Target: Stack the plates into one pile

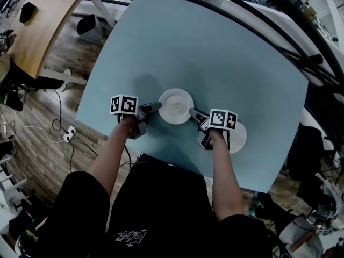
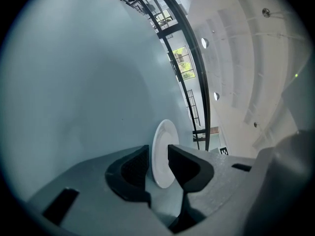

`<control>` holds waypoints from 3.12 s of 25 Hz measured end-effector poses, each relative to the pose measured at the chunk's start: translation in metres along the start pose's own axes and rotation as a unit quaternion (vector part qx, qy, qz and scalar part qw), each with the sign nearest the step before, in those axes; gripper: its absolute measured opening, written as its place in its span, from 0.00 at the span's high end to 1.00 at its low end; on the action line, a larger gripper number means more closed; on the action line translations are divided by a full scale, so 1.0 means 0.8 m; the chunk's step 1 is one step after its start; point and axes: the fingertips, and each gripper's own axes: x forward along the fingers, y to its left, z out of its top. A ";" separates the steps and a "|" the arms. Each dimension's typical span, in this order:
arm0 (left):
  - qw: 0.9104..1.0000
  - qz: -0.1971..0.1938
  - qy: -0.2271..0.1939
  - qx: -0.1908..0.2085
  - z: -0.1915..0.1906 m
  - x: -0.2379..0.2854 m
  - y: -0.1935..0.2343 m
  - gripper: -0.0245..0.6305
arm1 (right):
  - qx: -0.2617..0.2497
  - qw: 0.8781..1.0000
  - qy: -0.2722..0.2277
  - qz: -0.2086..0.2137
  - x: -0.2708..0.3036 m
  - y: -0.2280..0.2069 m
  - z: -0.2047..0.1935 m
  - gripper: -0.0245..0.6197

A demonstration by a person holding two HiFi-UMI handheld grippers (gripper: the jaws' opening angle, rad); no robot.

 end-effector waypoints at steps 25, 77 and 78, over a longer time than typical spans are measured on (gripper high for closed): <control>1.000 0.017 0.005 -0.002 0.002 0.003 0.003 0.92 | 0.012 1.000 -0.014 0.003 0.000 0.006 0.004 0.91; 0.994 -0.005 0.093 0.059 -0.206 0.239 -0.179 0.92 | 0.063 0.993 -0.088 -0.044 -0.308 -0.191 -0.056 0.91; 0.994 -0.002 0.095 0.059 -0.209 0.243 -0.179 0.92 | 0.065 0.993 -0.087 -0.044 -0.310 -0.196 -0.057 0.91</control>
